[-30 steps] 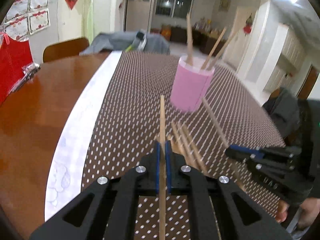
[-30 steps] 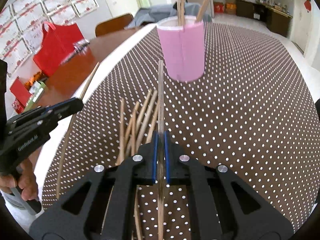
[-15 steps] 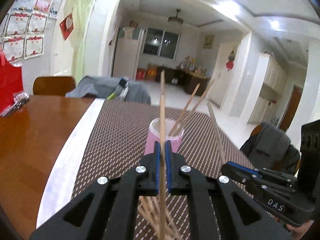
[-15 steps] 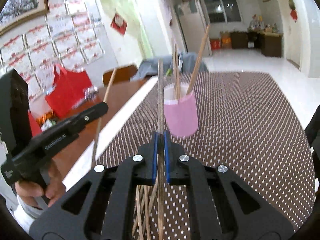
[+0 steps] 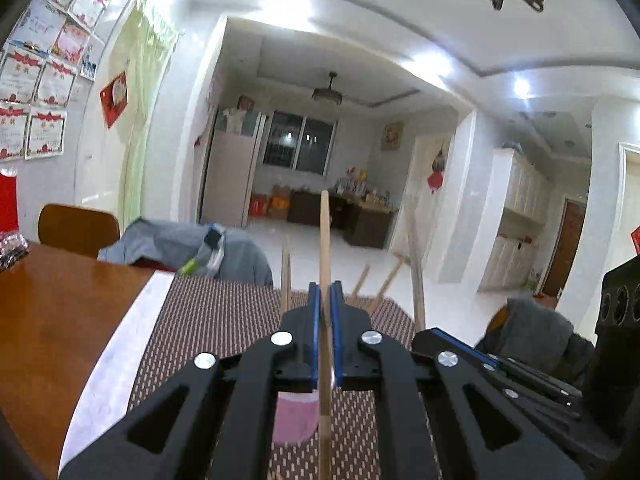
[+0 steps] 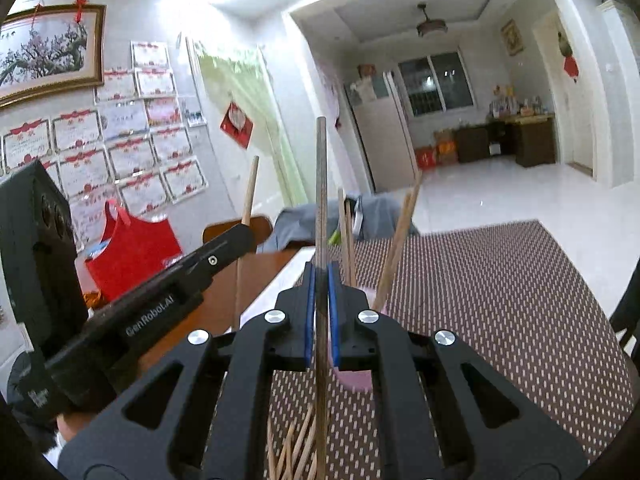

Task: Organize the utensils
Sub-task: 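Lift the stick with the left gripper toward the pink cup while the right gripper grasps a stick, then open the left gripper over the pink cup while the right gripper holds its stick above it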

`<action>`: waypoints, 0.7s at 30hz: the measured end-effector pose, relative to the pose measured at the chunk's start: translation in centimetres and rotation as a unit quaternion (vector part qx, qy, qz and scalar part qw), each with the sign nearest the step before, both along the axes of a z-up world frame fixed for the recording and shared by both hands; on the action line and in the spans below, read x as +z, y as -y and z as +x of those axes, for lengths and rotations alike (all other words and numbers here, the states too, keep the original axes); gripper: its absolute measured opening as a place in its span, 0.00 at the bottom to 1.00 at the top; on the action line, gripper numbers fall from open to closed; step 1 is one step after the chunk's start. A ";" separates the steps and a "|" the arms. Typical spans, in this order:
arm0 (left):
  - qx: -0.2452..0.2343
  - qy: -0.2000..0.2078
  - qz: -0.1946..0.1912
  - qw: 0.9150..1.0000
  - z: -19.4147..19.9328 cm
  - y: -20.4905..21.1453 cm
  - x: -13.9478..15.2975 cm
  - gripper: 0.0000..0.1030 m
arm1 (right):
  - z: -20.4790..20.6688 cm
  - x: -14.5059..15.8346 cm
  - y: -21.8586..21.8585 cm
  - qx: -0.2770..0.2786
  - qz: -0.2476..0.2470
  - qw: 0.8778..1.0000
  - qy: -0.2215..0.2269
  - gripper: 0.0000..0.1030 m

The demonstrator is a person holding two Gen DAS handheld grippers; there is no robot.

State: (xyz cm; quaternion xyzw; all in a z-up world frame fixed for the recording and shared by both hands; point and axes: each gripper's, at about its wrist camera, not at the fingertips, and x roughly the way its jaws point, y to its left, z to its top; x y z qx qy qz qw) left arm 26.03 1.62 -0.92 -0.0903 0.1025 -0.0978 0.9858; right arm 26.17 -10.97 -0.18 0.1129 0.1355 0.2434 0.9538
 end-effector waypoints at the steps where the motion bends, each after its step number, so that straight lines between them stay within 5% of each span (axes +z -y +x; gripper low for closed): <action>1: 0.000 0.013 -0.008 1.000 0.5 -0.1 0.2 0.06 | 0.2 0.1 -0.1 -0.003 0.001 1.000 0.007 0.06; 10: 0.013 0.088 -0.050 0.995 4.0 -1.0 0.5 0.06 | 3.4 0.8 -1.7 -0.026 0.021 0.996 0.077 0.06; 21: 0.054 0.128 -0.078 0.987 7.8 -2.0 0.0 0.06 | 6.7 0.3 -2.4 -0.054 0.045 0.990 0.120 0.06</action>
